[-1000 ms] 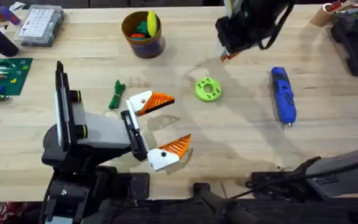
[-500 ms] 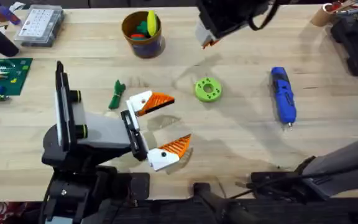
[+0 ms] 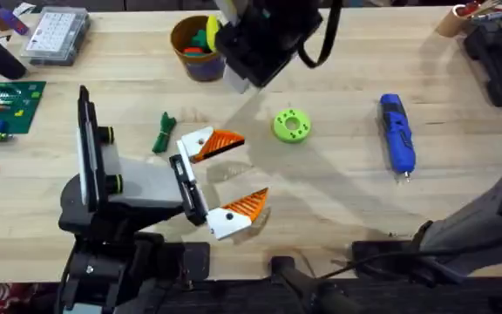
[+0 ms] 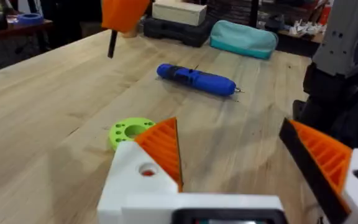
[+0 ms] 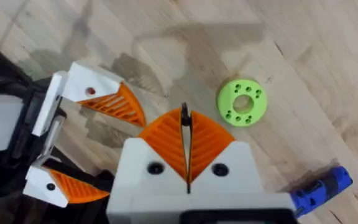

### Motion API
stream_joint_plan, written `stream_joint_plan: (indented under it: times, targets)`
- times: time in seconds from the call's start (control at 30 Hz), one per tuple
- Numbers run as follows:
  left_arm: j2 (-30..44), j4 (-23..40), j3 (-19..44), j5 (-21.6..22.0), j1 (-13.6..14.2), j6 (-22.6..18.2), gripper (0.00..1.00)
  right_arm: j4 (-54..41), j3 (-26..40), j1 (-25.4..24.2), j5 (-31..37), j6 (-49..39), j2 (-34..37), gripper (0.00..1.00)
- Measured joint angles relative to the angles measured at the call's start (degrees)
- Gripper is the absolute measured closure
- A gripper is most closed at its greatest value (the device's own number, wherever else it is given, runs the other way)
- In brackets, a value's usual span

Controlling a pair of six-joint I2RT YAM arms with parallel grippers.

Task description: Pick up the gripper from the table and insert it into the empty holder that is missing its gripper. Then pick up a screw, insert it into the mounting hole, and use the screwdriver to tighten it. Finally, clean up the table by picking up the vegetable and placing it into the bucket.

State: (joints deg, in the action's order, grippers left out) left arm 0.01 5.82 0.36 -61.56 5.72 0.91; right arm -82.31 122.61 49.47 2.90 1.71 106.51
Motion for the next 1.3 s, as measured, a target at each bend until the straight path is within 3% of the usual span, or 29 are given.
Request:
stream_joint_plan:
  times: [0.6,1.3]
  targets:
    - [0.0,0.0,0.0,0.0,0.0,0.0,0.011,-4.3,0.0,7.7,-1.6,-0.9,0.0,0.991]
    - [0.0,0.0,0.0,0.0,0.0,0.0,0.011,-2.8,0.0,7.9,-2.8,-1.7,0.0,0.991]
